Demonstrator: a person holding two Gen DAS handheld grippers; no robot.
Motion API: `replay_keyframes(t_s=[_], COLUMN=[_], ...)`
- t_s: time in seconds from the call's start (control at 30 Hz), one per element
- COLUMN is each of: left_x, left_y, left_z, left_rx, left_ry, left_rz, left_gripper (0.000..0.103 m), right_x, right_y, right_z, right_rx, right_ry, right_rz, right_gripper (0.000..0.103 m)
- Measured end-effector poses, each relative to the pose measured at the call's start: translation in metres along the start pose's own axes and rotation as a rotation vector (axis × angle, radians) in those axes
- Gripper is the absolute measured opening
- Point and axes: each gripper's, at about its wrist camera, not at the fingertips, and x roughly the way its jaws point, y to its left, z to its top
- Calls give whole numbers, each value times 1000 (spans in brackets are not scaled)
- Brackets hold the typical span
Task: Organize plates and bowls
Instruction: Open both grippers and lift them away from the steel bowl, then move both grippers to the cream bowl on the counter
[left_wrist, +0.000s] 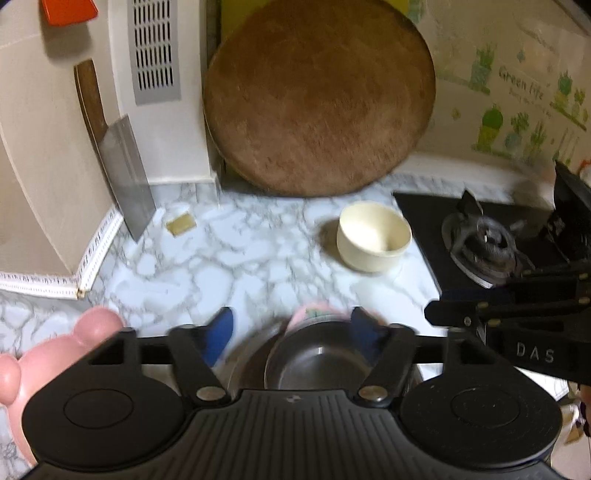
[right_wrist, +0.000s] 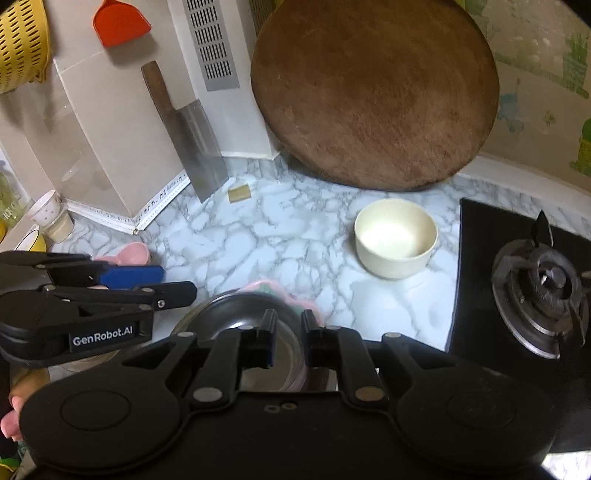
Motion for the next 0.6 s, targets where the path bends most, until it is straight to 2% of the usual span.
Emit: replay_keyframes(t_s=[0.3, 0.4, 0.43, 0.5, 0.53, 0.57, 0.6], left_x=[25, 35, 38, 46, 50, 54, 59], left_y=[-10, -14, -16, -19, -21, -23, -25], left_z=[24, 32, 35, 40, 42, 44, 46], left_rx=[-1, 0, 3, 9, 10, 11, 14], left_ry=[-2, -3, -1, 0, 2, 4, 5], left_rz=[-16, -23, -23, -27, -29, -29, -31], left_gripper=[71, 71, 71, 73, 74, 74, 74], right_x=[4, 8, 9, 11, 11, 12, 14], right_y=[-33, -47, -51, -60, -64, -66, -69], right_z=[16, 22, 24, 28, 29, 30, 33], right_rx=[13, 31, 31, 43, 47, 52, 53], right_ry=[-68, -83, -82, -88, -97, -113, -112], right_rz=[1, 2, 0, 10, 9, -2, -17], right_gripper=[16, 22, 30, 73, 102, 98, 99])
